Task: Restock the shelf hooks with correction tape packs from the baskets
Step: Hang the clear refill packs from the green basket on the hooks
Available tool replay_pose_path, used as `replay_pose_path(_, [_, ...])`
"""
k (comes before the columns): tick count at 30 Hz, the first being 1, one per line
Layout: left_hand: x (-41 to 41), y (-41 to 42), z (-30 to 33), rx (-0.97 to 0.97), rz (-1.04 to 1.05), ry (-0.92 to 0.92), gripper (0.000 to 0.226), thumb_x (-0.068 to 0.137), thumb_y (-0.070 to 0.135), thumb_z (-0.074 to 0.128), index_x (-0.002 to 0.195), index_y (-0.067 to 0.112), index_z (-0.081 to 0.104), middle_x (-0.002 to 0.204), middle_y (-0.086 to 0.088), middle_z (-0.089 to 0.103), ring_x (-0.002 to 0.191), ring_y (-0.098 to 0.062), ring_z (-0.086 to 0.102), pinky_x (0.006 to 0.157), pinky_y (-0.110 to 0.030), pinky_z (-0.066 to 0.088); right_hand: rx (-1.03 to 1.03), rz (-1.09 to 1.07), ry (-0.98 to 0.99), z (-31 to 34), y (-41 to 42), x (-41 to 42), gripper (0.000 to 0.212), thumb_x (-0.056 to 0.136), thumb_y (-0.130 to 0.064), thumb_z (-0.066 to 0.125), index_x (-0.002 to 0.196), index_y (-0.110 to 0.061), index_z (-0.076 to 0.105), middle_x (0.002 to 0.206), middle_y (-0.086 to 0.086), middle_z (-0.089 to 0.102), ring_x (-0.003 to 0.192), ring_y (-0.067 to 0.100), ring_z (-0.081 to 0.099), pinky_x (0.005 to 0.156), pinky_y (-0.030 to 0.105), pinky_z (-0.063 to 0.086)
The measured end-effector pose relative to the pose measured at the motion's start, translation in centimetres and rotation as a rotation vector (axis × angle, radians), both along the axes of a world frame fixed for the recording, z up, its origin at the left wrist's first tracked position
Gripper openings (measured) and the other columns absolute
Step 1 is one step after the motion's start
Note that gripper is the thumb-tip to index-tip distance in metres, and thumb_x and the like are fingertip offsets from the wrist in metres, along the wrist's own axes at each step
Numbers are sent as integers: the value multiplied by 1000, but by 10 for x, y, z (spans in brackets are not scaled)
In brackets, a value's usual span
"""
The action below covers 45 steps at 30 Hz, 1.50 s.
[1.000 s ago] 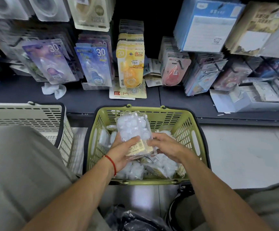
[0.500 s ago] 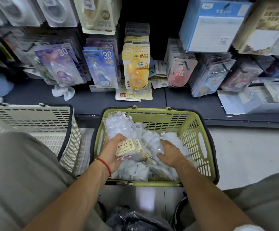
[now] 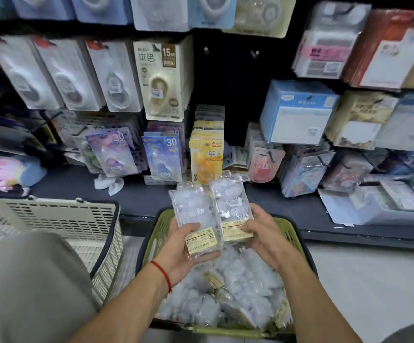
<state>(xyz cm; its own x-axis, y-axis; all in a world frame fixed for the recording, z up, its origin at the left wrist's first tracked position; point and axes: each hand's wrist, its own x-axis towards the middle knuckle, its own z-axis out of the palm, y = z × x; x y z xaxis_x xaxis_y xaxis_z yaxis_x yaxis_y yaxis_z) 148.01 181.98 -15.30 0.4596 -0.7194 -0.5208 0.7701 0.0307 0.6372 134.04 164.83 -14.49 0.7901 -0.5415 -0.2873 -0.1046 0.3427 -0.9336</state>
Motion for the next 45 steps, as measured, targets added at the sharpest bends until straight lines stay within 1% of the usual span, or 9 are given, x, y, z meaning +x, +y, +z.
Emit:
replay_pose_path(8, [32,-25,96,-182,-106,-331,56,85,28,79,124,58,52,125,-9,75,105,-42,75,74,-51,62,-512,-68,47,101,8,62,53,74,-68,75,113,-34,65,108,-11,78,99,10,75,90,40,60])
replay_pose_path(13, [77,-33,151,-215,-58,-513,121,63,33,101,155,53,24,163,-5,43,132,-39,60,107,-67,46,-481,-109,-137,159,-5,96,36,91,-40,78,120,-33,60,117,-5,77,102,20,77,92,51,61])
replay_pose_path(16, [100,-35,180,-218,-31,-646,108,59,39,102,145,55,39,159,-3,48,136,-39,56,109,-72,40,-570,-145,-173,189,-13,114,12,99,-42,65,102,-30,65,102,-2,79,89,18,77,77,42,61])
replay_pose_path(18, [114,-35,188,-207,-1,-713,106,53,43,103,139,59,43,148,-2,61,131,-37,61,111,-71,38,-625,-170,-178,204,-18,124,24,92,-52,61,86,-30,64,90,0,78,80,23,75,69,41,56])
replay_pose_path(22, [132,-39,192,-241,81,-774,87,59,35,99,128,60,51,130,-1,73,119,-29,71,107,-59,50,-698,-201,-215,211,-32,140,45,87,-52,62,89,-7,60,78,6,57,71,22,51,67,41,41])
replay_pose_path(28, [145,-36,194,-163,292,-956,97,59,56,94,140,59,41,137,19,61,127,-9,60,110,-46,48,-761,-305,-195,204,-40,162,47,100,-47,59,86,-3,47,70,1,42,61,17,38,56,34,33])
replay_pose_path(31, [150,-32,195,-174,326,-1008,81,71,46,94,128,71,42,123,35,62,115,9,60,100,-33,49,-768,-342,-204,202,-39,168,47,102,-46,58,82,-6,45,69,2,40,61,18,35,57,36,30])
replay_pose_path(37, [150,-29,197,-166,337,-1011,93,60,57,89,139,58,41,140,15,58,129,-13,59,112,-49,47,-756,-439,-196,201,-34,175,43,101,-42,61,68,-20,44,51,-15,33,48,8,26,47,27,25])
replay_pose_path(45, [148,-27,202,-154,379,-996,76,57,55,89,122,62,51,125,15,70,119,-16,68,106,-52,52,-749,-498,-163,210,-36,178,42,99,-38,65,63,-23,48,43,-16,37,40,4,29,40,17,25])
